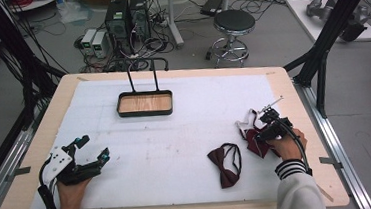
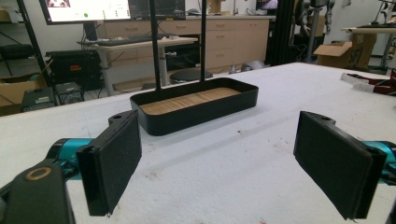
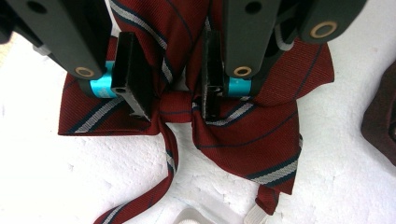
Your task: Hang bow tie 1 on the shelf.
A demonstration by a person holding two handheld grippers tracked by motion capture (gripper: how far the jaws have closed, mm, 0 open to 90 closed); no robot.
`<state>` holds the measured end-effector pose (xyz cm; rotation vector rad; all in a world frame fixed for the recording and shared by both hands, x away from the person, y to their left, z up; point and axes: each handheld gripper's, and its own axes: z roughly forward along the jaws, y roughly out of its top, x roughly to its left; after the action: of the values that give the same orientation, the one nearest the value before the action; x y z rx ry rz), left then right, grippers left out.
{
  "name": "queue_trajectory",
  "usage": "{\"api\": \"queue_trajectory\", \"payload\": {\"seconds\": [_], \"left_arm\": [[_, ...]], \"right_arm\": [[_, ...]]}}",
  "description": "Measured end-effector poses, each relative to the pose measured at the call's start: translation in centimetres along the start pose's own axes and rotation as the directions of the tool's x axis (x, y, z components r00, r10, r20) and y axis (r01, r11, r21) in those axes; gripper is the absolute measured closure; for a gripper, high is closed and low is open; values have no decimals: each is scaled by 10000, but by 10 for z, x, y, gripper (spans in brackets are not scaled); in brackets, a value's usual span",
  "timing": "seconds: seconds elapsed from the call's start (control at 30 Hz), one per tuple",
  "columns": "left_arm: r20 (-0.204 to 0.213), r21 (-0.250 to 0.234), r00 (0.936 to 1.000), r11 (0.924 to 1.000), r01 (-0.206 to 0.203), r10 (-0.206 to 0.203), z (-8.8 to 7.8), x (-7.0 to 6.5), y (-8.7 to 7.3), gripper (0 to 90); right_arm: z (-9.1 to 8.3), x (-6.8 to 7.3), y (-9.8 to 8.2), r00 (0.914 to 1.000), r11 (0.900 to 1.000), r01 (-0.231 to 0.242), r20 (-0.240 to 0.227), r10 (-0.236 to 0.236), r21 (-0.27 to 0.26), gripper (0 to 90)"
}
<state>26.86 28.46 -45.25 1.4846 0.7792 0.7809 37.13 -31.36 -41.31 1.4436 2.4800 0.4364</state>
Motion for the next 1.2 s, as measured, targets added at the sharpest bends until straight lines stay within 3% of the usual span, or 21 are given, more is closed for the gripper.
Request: {"api": "queue_trajectory", "payload": {"seconds": [0.4, 0.73, 0.77, 0.8, 0.9, 0.93, 1.0, 1.03, 1.1, 1.13, 1.2], "left_arm": [[12, 1, 10000, 10000, 17, -17, 0, 0, 0, 155], [2, -11, 10000, 10000, 17, -17, 0, 0, 0, 155], [-2, -6, 10000, 10000, 17, -17, 0, 0, 0, 155], [-4, -8, 10000, 10000, 18, -18, 0, 0, 0, 155], [-5, -4, 10000, 10000, 9, -9, 0, 0, 0, 155], [-7, 5, 10000, 10000, 1, -1, 0, 0, 0, 155], [-3, -2, 10000, 10000, 15, -15, 0, 0, 0, 155], [-8, -5, 10000, 10000, 8, -8, 0, 0, 0, 155], [-5, 3, 10000, 10000, 6, -6, 0, 0, 0, 155], [-3, 4, 10000, 10000, 9, -9, 0, 0, 0, 155], [11, 13, 10000, 10000, 13, -13, 0, 0, 0, 155]], "right_arm": [[-3, 4, 1, 9995, 9996, 250, 194, -247, -143, 665], [-15, 7, 4, 9980, 9895, 546, 398, -497, -1336, 665], [-19, 9, 5, 9968, 9822, 733, 451, -664, -1730, 664], [-19, 9, 5, 9968, 9822, 733, 451, -664, -1730, 664], [-25, 12, 6, 9951, 9685, 907, 605, -787, -2321, 664], [-28, 13, 6, 9936, 9567, 1022, 739, -851, -2725, 664], [-30, 13, 6, 9932, 9516, 1061, 772, -873, -2885, 664], [-31, 13, 6, 9932, 9448, 1052, 798, -844, -3103, 664], [-37, 13, 6, 9944, 9206, 982, 731, -761, -3780, 663], [-37, 13, 6, 9944, 9206, 982, 731, -761, -3780, 663], [-40, 13, 6, 9959, 9036, 851, 646, -638, -4198, 663]]}}
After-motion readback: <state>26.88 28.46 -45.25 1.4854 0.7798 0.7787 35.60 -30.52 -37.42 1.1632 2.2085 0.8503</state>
